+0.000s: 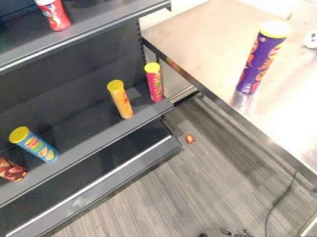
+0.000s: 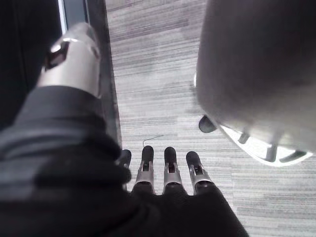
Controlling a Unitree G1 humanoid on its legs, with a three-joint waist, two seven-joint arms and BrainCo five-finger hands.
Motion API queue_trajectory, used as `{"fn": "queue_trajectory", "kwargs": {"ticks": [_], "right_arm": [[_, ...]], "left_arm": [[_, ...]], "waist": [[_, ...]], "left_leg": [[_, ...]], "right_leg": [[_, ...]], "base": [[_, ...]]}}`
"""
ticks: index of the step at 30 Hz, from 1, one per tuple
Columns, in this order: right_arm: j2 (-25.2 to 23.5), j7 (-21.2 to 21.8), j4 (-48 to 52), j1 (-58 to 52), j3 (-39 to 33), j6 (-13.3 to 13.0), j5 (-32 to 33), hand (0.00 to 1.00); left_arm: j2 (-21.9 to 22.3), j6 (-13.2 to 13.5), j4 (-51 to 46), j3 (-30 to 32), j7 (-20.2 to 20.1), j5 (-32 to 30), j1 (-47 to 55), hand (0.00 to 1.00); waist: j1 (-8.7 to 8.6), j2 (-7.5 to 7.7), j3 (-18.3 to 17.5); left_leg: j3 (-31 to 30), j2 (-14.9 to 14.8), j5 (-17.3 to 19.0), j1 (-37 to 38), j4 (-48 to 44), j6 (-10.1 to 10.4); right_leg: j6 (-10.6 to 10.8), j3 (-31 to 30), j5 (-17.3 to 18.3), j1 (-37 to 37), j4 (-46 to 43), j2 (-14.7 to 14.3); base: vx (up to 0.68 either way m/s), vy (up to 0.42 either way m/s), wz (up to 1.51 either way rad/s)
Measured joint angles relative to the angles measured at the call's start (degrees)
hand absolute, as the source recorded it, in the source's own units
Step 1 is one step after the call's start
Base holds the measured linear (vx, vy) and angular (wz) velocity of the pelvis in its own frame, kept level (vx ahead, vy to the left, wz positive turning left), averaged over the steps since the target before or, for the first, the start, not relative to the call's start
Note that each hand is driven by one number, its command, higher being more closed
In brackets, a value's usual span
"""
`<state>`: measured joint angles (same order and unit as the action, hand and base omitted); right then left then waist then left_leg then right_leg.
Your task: Put the gum and the chips on the shelf.
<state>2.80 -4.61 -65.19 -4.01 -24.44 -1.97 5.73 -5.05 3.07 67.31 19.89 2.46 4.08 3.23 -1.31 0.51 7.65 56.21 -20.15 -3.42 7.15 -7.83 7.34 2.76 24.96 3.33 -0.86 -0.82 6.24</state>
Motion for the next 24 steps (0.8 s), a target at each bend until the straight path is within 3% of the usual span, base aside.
{"fn": "queue_trajectory", "kwargs": {"ticks": [2,4,5,6,7,9,11,14,15,19,22,24], "right_arm": [[0.27,-0.08,-0.91,-0.28,0.00,0.00,1.15,0.00],[0.93,-0.15,-0.84,-0.67,0.30,-0.15,1.33,0.00],[1.65,-0.13,-1.03,-0.10,1.11,-0.29,2.01,0.00],[2.88,-0.17,-1.35,0.81,1.55,-0.69,2.10,0.00],[3.36,-0.15,-1.59,1.10,1.85,-0.87,2.10,0.00],[3.43,-0.08,-1.78,0.92,2.28,-1.08,2.09,0.00],[3.06,-0.09,-1.61,0.74,2.18,-1.23,2.09,0.00],[2.57,-0.05,-0.70,0.50,2.33,-1.36,2.08,0.00],[3.03,0.04,0.13,0.39,2.31,-1.73,2.08,0.00],[0.47,0.25,1.31,-1.07,1.39,-2.14,2.23,0.00],[0.34,0.35,1.50,-0.65,0.69,-2.30,3.07,0.00],[0.30,0.14,1.52,-0.43,-0.14,-2.39,3.34,0.00]], "left_arm": [[-0.30,-0.31,-0.03,1.05,-0.04,1.66,0.02,0.00],[-0.09,-0.36,-0.16,1.18,-0.36,2.76,0.22,0.00],[0.06,0.11,-0.27,0.79,-0.51,4.74,0.12,0.00],[0.87,0.60,-0.32,0.63,-0.47,5.02,-0.24,0.00],[1.11,0.74,-0.32,0.26,-0.45,5.06,-0.29,0.00],[1.17,1.38,-0.29,-1.27,-0.46,5.62,-0.28,0.00],[1.54,1.75,-0.73,-0.55,-0.42,5.88,-0.40,0.00],[2.74,1.81,-1.73,0.83,-0.18,5.84,-0.27,0.00],[4.25,1.81,-1.89,0.83,-0.11,5.82,-0.34,0.00],[4.75,1.78,-4.05,1.24,-0.04,5.70,-1.13,0.00],[4.76,1.79,-4.07,0.70,0.48,3.93,-1.19,0.00],[4.98,1.79,-4.05,0.07,1.02,3.52,-1.26,0.00]], "waist": [[-0.15,0.19,0.63],[-0.22,0.03,0.78],[0.01,0.39,1.27],[0.00,-0.33,2.18],[0.01,-0.62,2.47],[0.02,-0.77,2.50],[0.12,-0.69,2.58],[0.51,-1.24,2.55],[0.76,-4.02,2.68],[1.66,-1.36,2.56],[1.52,-1.05,2.35],[1.51,-1.63,2.17]], "left_leg": [[-1.12,-4.03,-0.13,-0.10,-7.82,-0.18],[-10.82,-6.34,-0.95,-2.55,-15.05,-1.57],[-22.54,-2.22,4.32,-5.17,-14.96,0.24],[-30.57,2.92,8.98,-6.27,-13.26,-0.60],[-32.36,4.93,10.31,-6.35,-12.08,-0.80],[-33.58,8.71,11.16,-7.06,-7.91,-0.93],[-35.01,9.43,11.13,-8.62,-5.80,-0.95],[-39.92,10.18,8.88,-9.95,-0.06,-1.51],[-42.93,9.28,3.42,-10.05,3.45,-1.22],[-39.71,12.26,8.18,-8.52,0.96,-2.47],[-38.87,13.57,8.98,-7.91,1.03,-2.96],[-38.18,13.71,8.99,-7.83,1.57,-2.95]], "right_leg": [[-1.18,-3.09,0.95,0.69,-1.89,-0.92],[-2.21,-8.35,1.14,2.06,-4.20,-2.42],[-2.95,-12.69,1.35,3.26,-3.88,-1.75],[-3.28,-16.57,0.76,3.73,-2.93,-1.62],[-3.43,-18.21,0.64,3.67,-2.36,-1.63],[-3.40,-23.01,0.49,3.30,-2.01,-1.67],[-3.32,-26.27,0.39,2.85,-2.27,-1.74],[-0.95,-30.81,1.04,2.62,-3.33,-1.96],[1.46,-32.12,1.82,2.74,-4.79,-3.63],[2.44,-30.39,3.51,2.69,-7.37,0.19],[2.48,-30.47,3.53,2.74,-7.35,1.38],[2.55,-30.53,3.49,3.21,-7.31,1.45]], "base": [[-0.01,-0.136,-0.99],[0.03,-0.115,-1.23],[0.04,-0.010,-1.51],[0.05,0.023,-1.57],[0.04,0.030,-1.48],[0.07,0.025,-1.19],[0.09,0.090,-0.98],[0.11,0.192,-0.94],[0.13,0.247,-0.82],[0.13,0.201,-0.37],[0.13,0.132,-0.14],[0.06,0.035,-0.09]]}}
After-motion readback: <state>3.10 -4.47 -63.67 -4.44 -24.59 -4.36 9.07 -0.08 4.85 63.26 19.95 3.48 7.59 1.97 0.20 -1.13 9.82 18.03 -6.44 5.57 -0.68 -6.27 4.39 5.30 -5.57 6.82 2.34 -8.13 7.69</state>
